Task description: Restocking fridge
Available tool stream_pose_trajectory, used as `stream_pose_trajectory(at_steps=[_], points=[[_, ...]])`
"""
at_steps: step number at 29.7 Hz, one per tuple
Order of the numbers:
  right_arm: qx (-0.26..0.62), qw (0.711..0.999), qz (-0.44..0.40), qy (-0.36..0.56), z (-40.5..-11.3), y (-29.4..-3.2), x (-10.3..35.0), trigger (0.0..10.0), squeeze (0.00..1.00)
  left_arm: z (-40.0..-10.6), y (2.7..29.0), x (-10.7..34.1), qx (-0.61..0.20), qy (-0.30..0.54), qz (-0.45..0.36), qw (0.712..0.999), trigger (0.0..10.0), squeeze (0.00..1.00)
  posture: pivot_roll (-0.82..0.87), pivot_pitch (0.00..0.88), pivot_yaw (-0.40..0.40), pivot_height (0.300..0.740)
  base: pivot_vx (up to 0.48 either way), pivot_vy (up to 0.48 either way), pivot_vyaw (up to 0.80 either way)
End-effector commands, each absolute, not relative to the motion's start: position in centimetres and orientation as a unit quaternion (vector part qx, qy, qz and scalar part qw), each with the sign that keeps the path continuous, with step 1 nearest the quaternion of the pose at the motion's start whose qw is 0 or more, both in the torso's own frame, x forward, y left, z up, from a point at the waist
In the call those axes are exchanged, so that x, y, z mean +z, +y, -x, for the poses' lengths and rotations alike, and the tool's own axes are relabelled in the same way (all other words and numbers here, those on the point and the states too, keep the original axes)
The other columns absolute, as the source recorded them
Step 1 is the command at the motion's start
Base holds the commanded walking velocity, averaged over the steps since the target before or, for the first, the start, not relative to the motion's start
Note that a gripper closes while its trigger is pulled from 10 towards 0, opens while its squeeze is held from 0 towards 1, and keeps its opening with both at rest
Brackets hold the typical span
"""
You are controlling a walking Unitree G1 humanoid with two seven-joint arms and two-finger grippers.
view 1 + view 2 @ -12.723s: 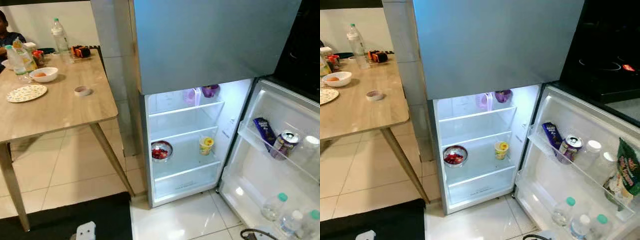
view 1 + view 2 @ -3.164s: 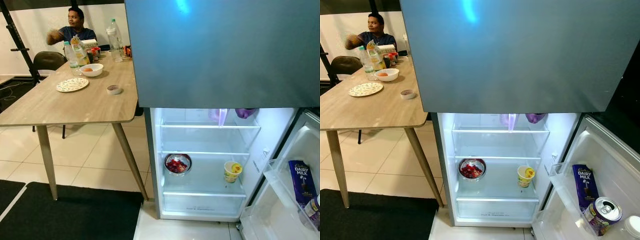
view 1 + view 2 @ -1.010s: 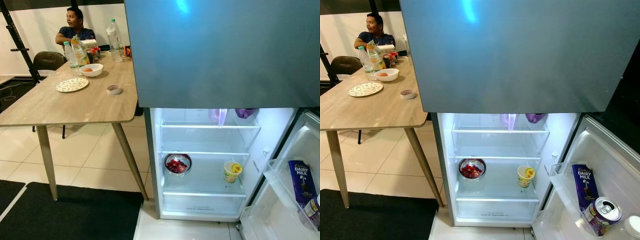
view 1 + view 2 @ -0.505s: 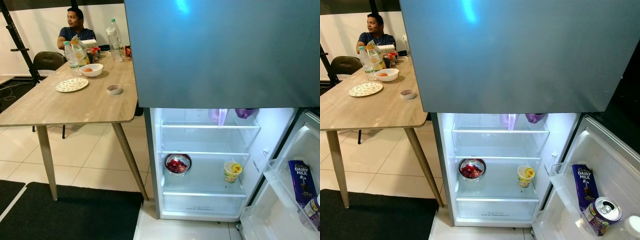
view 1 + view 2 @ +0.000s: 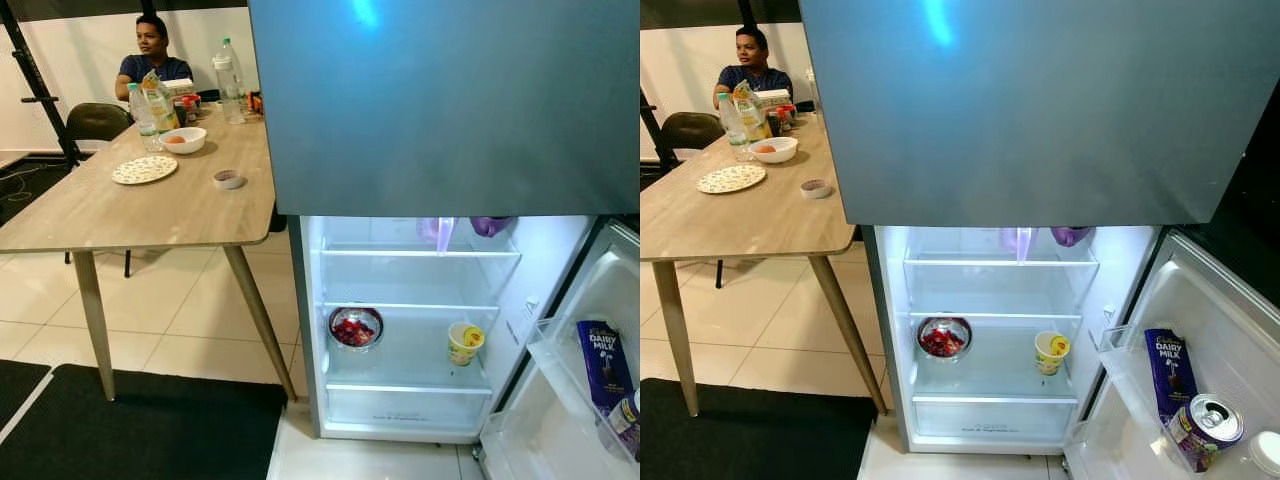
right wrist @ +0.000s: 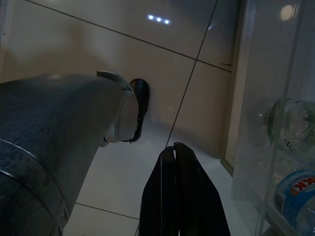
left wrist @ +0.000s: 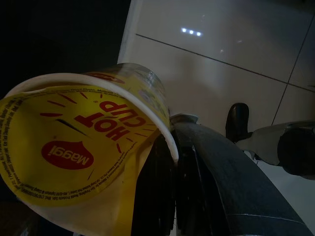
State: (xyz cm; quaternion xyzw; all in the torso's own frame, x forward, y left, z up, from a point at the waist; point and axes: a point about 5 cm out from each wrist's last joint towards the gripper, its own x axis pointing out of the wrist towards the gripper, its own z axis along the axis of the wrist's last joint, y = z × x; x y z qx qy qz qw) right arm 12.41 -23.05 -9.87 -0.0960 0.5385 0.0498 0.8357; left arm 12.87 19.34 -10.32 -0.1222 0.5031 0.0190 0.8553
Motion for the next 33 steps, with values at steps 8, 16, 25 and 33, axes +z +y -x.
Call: stream_pose_trajectory(at_steps=[8, 16, 25, 33], points=[[0.053, 0.837, 0.091, 0.536, -12.48, -22.69, -9.92, 10.0, 0.00, -12.53, 19.52, -10.41, 0.015, 0.511, 0.117, 0.852, 10.0, 0.00, -0.07, 0.000, 0.022, 0.740, 0.000, 0.000, 0.00], [0.053, 0.837, 0.091, 0.536, -12.47, -22.70, -9.92, 10.0, 0.00, -12.66, 19.49, -10.36, 0.013, 0.509, 0.116, 0.853, 10.0, 0.00, -0.07, 0.000, 0.022, 0.740, 0.000, 0.000, 0.00], [0.054, 0.837, 0.091, 0.536, -12.50, -22.71, -9.91, 10.0, 0.00, -12.58, 19.45, -10.39, 0.011, 0.510, 0.116, 0.852, 10.0, 0.00, -0.07, 0.000, 0.021, 0.740, 0.000, 0.000, 0.00], [0.055, 0.837, 0.090, 0.536, -12.51, -22.68, -9.91, 10.0, 0.00, -12.57, 19.43, -10.40, 0.008, 0.511, 0.113, 0.852, 10.0, 0.00, -0.07, 0.000, 0.022, 0.740, 0.000, 0.000, 0.00]])
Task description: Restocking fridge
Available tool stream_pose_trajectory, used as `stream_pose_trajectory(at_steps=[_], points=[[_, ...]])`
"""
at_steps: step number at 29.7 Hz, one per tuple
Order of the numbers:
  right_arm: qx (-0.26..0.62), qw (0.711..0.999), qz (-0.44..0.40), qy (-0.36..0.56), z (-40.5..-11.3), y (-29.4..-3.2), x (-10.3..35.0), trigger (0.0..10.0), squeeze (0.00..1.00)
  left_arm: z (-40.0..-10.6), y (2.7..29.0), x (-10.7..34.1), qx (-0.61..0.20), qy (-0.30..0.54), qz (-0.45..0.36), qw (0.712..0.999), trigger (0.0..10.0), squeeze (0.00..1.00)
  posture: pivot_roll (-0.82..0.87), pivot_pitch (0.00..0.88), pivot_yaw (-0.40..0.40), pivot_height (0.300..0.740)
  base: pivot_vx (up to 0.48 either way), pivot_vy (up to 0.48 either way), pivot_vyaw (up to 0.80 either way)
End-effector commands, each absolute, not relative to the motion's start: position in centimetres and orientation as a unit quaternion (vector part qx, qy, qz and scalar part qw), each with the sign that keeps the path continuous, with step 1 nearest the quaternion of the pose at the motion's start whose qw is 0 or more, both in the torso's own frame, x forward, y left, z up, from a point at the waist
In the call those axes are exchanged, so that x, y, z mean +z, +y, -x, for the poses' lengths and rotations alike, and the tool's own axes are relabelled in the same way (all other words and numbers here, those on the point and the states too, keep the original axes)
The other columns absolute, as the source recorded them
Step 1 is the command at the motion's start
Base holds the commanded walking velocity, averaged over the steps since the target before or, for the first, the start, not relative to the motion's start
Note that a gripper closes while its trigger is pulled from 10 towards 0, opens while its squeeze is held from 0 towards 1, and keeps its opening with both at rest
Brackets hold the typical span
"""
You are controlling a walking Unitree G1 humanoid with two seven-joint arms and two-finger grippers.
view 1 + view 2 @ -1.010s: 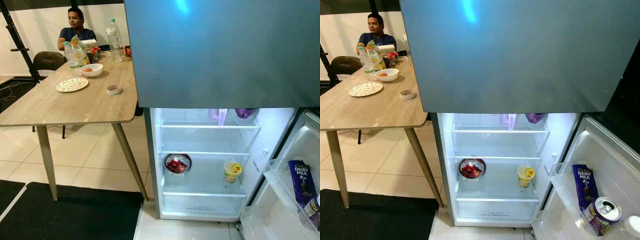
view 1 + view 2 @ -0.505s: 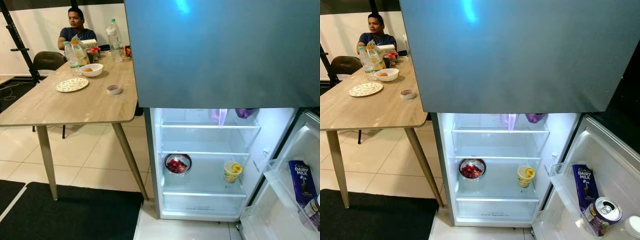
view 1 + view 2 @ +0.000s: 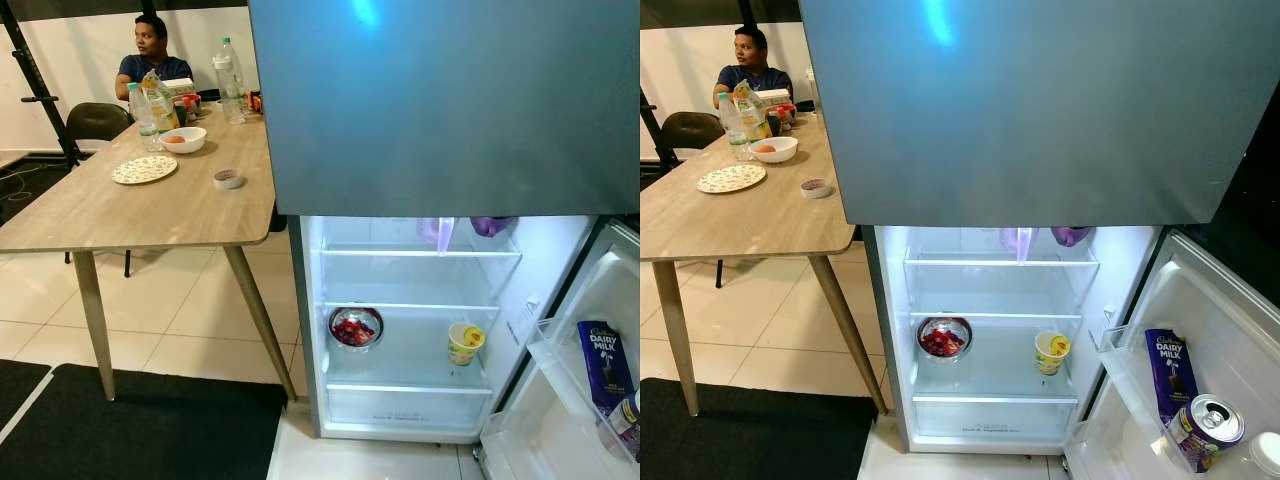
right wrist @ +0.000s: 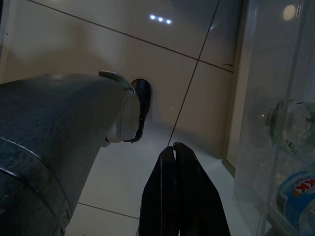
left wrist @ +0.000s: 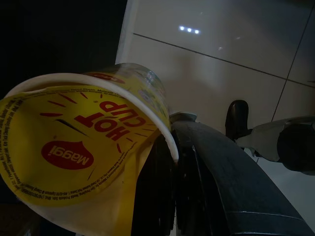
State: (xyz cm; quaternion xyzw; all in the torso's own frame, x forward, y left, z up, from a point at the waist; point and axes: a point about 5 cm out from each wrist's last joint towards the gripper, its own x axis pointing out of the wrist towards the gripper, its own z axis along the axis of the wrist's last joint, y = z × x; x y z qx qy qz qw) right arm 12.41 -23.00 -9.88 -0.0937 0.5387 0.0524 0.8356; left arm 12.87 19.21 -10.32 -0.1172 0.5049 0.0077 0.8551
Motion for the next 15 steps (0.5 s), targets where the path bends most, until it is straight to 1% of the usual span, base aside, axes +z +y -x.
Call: stream_pose_trajectory(at_steps=[1, 5, 15], points=[[0.055, 0.837, 0.090, 0.536, -12.52, -22.66, -9.91, 10.0, 0.00, -12.57, 19.43, -10.40, 0.007, 0.512, 0.112, 0.852, 10.0, 0.00, -0.07, 0.000, 0.022, 0.740, 0.000, 0.000, 0.00], [0.054, 0.838, 0.088, 0.536, -12.51, -22.65, -9.91, 10.0, 0.00, -12.58, 19.43, -10.40, 0.006, 0.511, 0.112, 0.852, 10.0, 0.00, -0.07, 0.000, 0.022, 0.740, 0.000, 0.000, 0.00], [0.051, 0.840, 0.072, 0.536, -12.42, -22.53, -9.96, 10.0, 0.00, -12.54, 19.43, -10.40, 0.004, 0.511, 0.111, 0.852, 10.0, 0.00, -0.07, 0.000, 0.023, 0.740, 0.255, 0.000, 0.00]])
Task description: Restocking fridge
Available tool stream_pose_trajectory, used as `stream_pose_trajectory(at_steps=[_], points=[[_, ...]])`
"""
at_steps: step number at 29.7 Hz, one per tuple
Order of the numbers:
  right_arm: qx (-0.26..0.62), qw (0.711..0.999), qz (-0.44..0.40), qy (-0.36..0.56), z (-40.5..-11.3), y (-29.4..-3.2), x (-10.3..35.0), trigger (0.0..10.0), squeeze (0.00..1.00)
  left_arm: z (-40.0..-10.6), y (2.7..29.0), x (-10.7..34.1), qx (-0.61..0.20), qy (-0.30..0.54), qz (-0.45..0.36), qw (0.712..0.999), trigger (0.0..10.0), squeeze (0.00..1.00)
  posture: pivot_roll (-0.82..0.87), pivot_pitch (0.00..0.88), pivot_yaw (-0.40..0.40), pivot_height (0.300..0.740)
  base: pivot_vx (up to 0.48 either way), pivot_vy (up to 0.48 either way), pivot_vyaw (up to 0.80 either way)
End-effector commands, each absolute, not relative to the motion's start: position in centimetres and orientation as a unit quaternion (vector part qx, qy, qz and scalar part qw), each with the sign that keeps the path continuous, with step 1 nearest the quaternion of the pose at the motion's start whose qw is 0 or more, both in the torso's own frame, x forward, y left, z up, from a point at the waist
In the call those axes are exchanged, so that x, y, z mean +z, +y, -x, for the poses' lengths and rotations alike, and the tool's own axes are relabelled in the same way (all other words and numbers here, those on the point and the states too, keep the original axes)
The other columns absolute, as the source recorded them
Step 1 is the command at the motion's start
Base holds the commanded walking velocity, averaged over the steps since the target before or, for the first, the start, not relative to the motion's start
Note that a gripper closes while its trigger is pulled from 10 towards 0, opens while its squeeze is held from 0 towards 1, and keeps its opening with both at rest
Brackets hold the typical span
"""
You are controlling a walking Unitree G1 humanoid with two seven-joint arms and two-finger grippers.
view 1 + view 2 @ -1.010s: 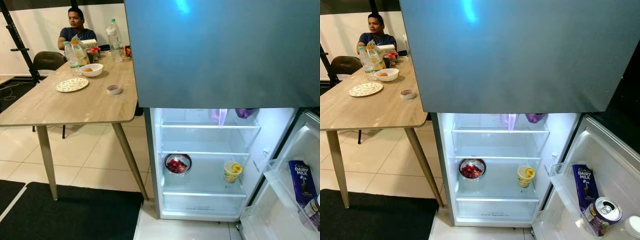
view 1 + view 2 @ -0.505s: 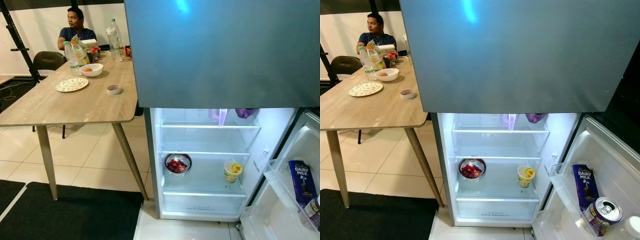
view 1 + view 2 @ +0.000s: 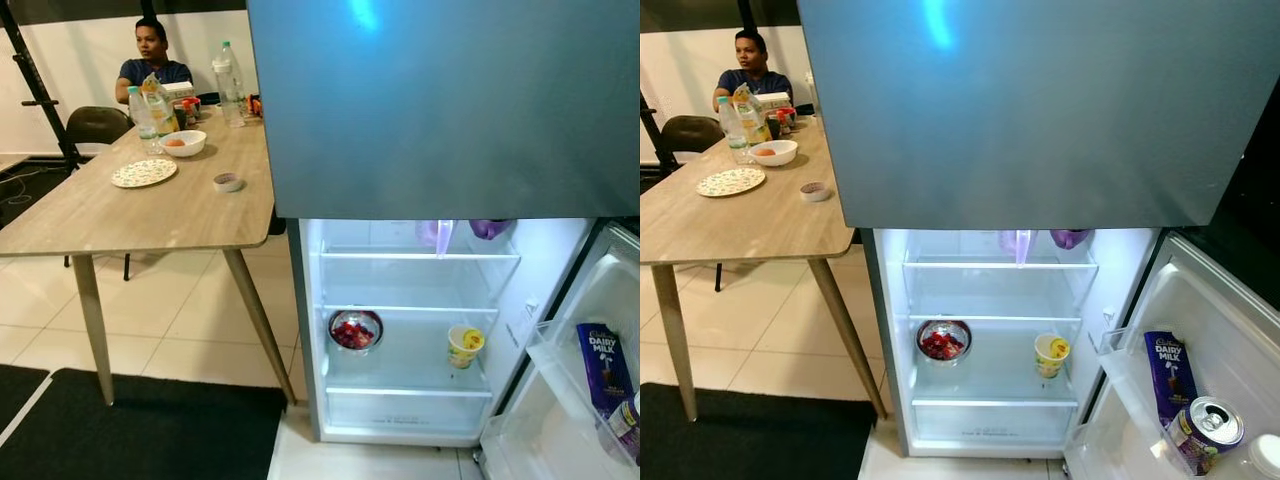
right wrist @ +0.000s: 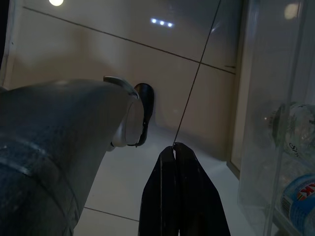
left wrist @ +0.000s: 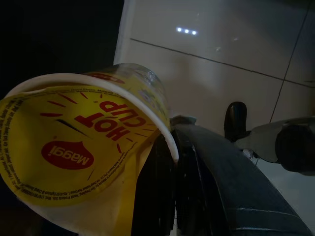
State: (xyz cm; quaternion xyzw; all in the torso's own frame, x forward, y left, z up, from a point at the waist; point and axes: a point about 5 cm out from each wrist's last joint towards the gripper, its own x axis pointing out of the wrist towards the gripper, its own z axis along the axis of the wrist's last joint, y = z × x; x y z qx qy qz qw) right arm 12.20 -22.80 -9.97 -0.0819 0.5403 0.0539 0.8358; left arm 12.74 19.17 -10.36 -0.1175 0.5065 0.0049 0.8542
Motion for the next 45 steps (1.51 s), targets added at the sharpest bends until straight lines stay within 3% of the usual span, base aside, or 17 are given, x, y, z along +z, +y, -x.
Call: stream_pose_trajectory(at_steps=[1, 31, 40, 45], points=[[0.052, 0.840, 0.071, 0.536, -12.43, -22.52, -9.95, 10.0, 0.00, -12.53, 19.43, -10.40, 0.004, 0.511, 0.111, 0.852, 10.0, 0.00, -0.07, 0.000, 0.023, 0.740, 0.266, 0.000, 0.00], [0.047, 0.842, 0.055, 0.534, -12.55, -22.33, -9.95, 10.0, 0.00, -12.59, 19.44, -10.37, -0.004, 0.510, 0.100, 0.854, 10.0, 0.00, -0.07, 0.000, 0.026, 0.740, 0.289, 0.000, 0.00], [0.048, 0.841, 0.067, 0.535, -12.54, -22.78, -9.86, 10.0, 0.00, -12.43, 19.37, -10.43, -0.014, 0.517, 0.096, 0.851, 10.0, 0.00, -0.08, 0.000, 0.028, 0.740, 0.000, 0.000, 0.00], [0.051, 0.833, 0.073, 0.546, -12.44, -22.90, -9.90, 10.0, 0.00, -12.76, 19.16, -10.35, -0.014, 0.512, 0.101, 0.853, 10.0, 0.00, -0.08, 0.000, 0.026, 0.740, 0.000, 0.000, -0.72]])
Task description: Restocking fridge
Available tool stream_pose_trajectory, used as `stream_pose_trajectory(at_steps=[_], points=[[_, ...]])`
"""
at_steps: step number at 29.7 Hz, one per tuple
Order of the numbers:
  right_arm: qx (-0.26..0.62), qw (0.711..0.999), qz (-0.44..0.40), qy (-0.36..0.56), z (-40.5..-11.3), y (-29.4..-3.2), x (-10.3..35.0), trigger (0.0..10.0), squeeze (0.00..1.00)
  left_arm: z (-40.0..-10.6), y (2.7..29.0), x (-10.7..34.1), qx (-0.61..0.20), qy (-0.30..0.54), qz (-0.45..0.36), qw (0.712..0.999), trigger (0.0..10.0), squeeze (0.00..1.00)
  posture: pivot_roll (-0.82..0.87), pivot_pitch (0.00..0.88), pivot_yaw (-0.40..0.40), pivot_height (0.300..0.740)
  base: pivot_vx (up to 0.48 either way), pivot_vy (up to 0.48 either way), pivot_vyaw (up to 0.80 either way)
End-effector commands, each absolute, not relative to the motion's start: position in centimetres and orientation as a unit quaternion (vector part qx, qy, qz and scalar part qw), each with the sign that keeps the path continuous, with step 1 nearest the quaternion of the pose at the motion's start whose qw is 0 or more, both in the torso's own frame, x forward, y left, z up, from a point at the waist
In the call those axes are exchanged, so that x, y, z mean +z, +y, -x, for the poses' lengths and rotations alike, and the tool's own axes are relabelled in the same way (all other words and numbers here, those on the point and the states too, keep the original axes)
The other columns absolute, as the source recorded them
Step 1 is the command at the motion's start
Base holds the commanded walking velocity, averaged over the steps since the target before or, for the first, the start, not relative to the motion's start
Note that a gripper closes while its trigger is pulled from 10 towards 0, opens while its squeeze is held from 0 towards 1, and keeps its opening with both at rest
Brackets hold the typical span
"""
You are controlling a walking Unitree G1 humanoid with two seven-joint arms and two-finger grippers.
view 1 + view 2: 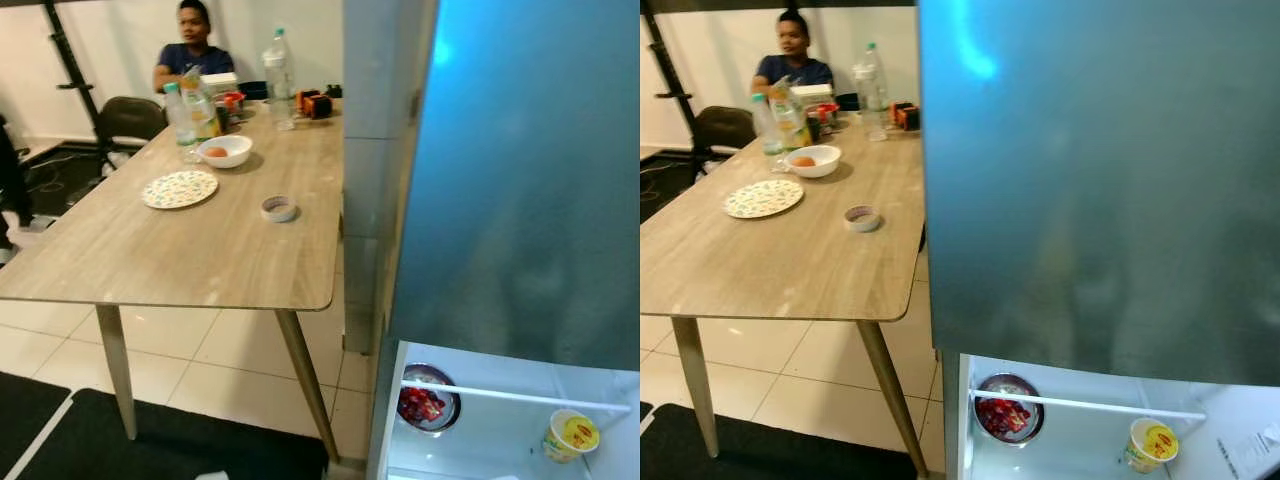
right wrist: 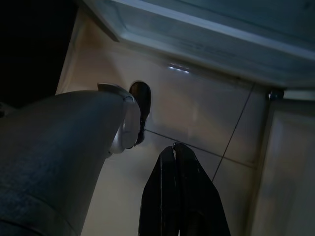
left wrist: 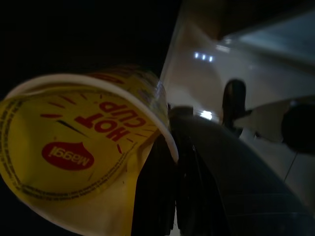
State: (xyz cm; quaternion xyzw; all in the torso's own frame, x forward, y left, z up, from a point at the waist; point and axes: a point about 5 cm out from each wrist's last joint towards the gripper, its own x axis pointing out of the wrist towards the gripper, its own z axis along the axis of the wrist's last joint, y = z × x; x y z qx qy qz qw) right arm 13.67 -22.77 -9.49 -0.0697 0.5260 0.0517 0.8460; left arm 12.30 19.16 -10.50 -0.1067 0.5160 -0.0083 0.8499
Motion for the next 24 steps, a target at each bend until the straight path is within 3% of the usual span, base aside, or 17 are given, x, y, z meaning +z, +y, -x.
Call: stream_pose_trajectory(at_steps=[1, 16, 24], points=[[0.050, 0.834, 0.073, 0.545, -12.44, -22.90, -9.90, 10.0, 0.00, -12.80, 19.11, -10.35, -0.014, 0.512, 0.102, 0.853, 10.0, 0.00, -0.08, 0.000, 0.026, 0.740, 0.000, 0.000, -0.74], [0.046, 0.836, 0.063, 0.543, -12.47, -22.80, -9.91, 10.0, 0.00, -12.64, 18.99, -10.41, -0.013, 0.512, 0.102, 0.853, 10.0, 0.00, -0.08, 0.000, 0.024, 0.740, 0.000, 0.000, -0.75], [0.052, 0.841, 0.061, 0.535, -12.84, -22.48, -9.84, 10.0, 0.00, -12.81, 18.85, -10.37, -0.017, 0.510, 0.099, 0.854, 10.0, 0.00, -0.07, 0.000, 0.027, 0.740, 0.000, 0.000, 0.00]])
